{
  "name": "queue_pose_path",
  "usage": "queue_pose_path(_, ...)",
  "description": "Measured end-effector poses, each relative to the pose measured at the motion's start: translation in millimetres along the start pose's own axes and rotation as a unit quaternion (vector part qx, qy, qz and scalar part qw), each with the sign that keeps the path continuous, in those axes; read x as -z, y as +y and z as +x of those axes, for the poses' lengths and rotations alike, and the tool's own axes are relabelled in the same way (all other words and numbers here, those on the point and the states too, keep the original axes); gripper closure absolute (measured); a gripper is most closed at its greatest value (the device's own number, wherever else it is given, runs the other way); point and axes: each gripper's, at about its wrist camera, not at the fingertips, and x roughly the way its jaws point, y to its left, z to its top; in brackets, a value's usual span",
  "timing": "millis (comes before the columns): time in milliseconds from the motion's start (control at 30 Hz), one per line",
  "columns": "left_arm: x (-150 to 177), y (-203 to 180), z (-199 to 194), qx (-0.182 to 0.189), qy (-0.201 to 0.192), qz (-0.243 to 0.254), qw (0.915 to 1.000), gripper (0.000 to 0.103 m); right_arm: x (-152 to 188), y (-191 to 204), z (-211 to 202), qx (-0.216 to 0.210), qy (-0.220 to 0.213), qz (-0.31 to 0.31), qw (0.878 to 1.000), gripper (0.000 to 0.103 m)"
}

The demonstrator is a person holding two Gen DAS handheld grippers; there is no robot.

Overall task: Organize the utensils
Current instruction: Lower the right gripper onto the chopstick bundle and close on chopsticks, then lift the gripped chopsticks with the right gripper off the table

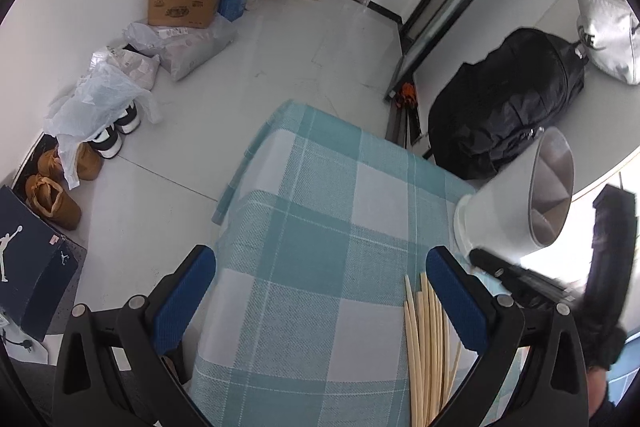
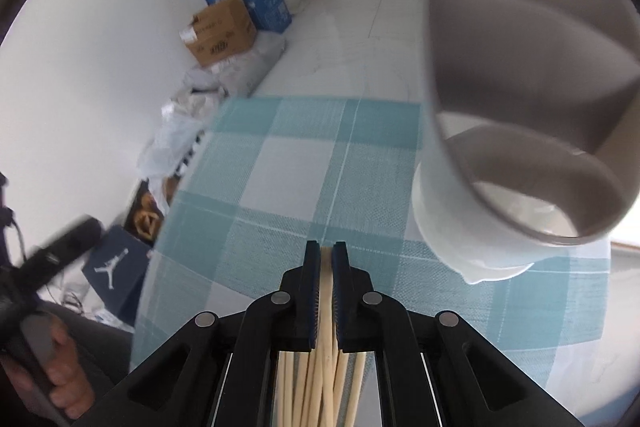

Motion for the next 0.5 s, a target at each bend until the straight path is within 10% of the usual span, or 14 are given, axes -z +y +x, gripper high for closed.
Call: queue_pose_path(500, 63, -71, 35, -0.062, 0.103, 0.143, 0.9824, 0.001, 50, -48, -107, -0.043, -0.224, 0.081, 0.97, 0.098)
